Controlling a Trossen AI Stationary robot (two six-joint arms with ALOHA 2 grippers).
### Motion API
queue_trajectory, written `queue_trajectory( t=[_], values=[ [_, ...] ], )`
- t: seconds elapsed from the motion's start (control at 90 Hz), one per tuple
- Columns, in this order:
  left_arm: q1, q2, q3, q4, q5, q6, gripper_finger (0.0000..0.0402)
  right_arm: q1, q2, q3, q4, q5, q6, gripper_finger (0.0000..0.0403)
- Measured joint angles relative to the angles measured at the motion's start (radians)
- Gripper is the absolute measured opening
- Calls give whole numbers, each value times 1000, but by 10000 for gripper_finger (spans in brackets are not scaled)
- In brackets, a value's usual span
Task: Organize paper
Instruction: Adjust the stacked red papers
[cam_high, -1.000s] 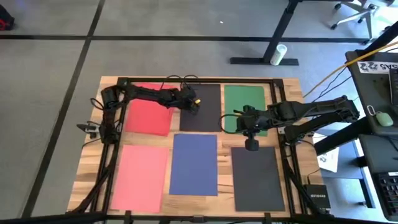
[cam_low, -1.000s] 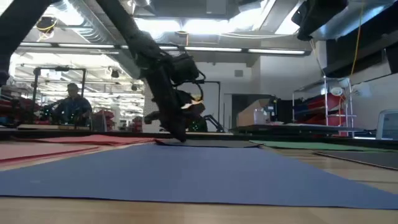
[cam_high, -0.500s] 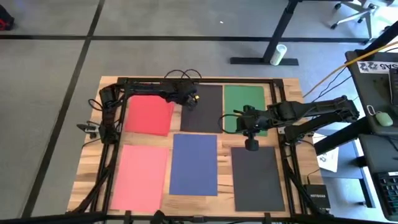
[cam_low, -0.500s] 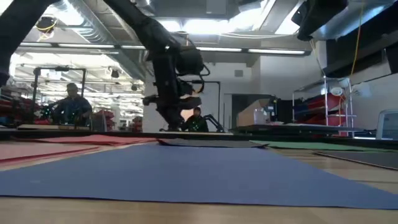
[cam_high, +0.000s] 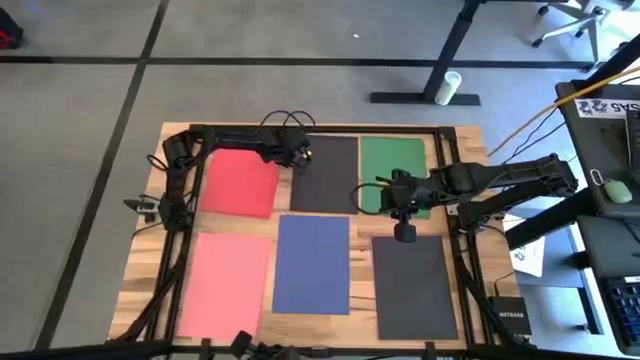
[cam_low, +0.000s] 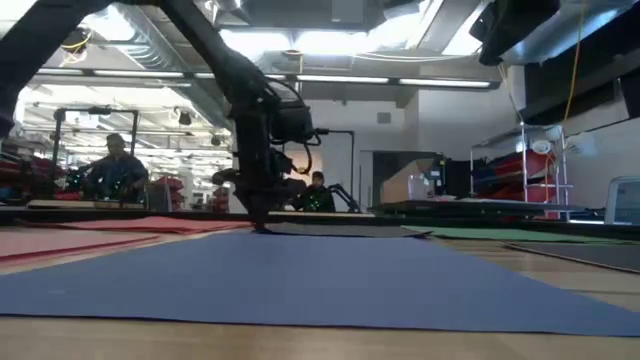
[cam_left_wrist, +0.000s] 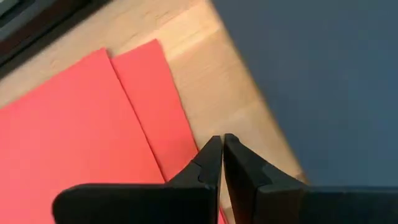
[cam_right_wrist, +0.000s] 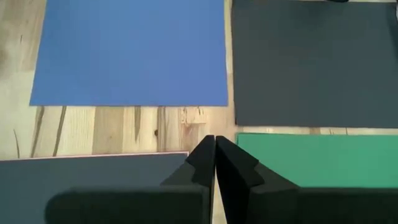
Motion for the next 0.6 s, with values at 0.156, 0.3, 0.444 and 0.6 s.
queue_trajectory(
  t=[0.156,0.3,0.444,0.6],
  values=[
    [8,0,2,-31,-21,13,0,0,0,0,-1,0,0,1],
    [12,1,1,-44,-27,11,0,0,0,0,-1,0,0,1],
    [12,1,0,-53,-42,10,0,0,0,0,-1,0,0,1],
    [22,2,0,-80,-68,9,0,0,0,0,-1,0,0,1]
  ],
)
